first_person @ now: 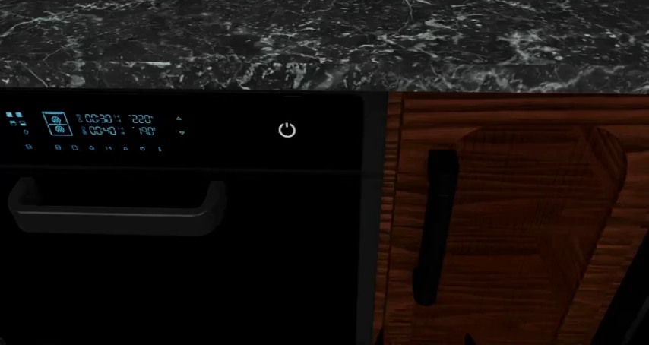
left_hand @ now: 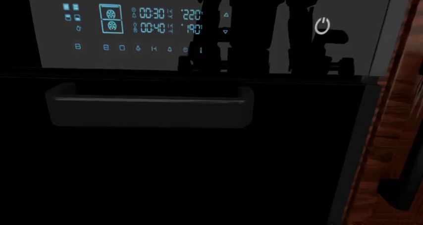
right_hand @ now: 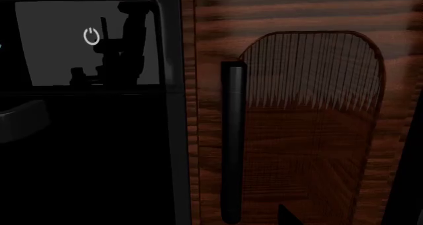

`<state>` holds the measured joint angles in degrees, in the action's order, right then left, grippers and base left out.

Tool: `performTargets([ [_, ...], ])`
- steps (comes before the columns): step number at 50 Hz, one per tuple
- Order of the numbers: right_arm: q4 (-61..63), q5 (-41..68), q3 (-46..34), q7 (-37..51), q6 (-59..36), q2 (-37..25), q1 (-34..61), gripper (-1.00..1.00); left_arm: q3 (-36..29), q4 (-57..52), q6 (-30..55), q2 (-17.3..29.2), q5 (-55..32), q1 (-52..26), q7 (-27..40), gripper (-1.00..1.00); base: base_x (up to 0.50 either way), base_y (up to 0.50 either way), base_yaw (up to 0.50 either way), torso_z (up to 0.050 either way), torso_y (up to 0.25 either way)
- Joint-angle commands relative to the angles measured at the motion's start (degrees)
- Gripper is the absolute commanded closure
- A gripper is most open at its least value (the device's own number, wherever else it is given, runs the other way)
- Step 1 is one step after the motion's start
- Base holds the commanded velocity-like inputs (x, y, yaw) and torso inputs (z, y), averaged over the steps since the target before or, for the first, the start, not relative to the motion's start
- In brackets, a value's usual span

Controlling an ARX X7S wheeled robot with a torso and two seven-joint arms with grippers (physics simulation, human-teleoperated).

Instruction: Open the dishwasher door

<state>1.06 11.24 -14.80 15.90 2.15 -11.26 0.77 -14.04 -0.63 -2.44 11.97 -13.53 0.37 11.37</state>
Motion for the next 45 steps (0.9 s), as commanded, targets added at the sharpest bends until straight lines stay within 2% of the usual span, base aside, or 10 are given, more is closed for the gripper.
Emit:
performTargets([
  [1,-0.6,0.3,-0.2,0.1,0.8,-0.2,0.1,-1.00,-0.3,0.3,0.0,0.1,-0.1,-0.3,0.4,-1.00,0.00,0.00,0.00,0.000,0.000],
  [9,-0.7,0.6,-0.3,0.3,1.2,-0.2,-0.1,-1.00,-1.7,-1.0,3.2,2.3,4.4,-1.4,2.3,-1.00,0.00,0.00,0.00,0.000,0.000],
  [22,-0.6,1.3,-0.2,0.4,1.8,-0.7,-0.3,-1.00,-7.0,-4.9,11.6,8.1,18.5,-5.3,4.8,-1.00,0.00,0.00,0.00,0.000,0.000],
  [42,0.2,2.1,-0.2,1.1,2.4,-1.4,-1.0,-1.00,-16.3,-9.5,22.1,15.5,37.4,-11.2,1.3,-1.00,0.00,0.00,0.00,0.000,0.000],
  [45,1.6,2.4,0.2,1.5,2.0,-1.8,-1.3,-1.00,-16.5,-10.3,23.0,15.9,38.0,-11.9,0.3,-1.00,0.00,0.00,0.00,0.000,0.000],
])
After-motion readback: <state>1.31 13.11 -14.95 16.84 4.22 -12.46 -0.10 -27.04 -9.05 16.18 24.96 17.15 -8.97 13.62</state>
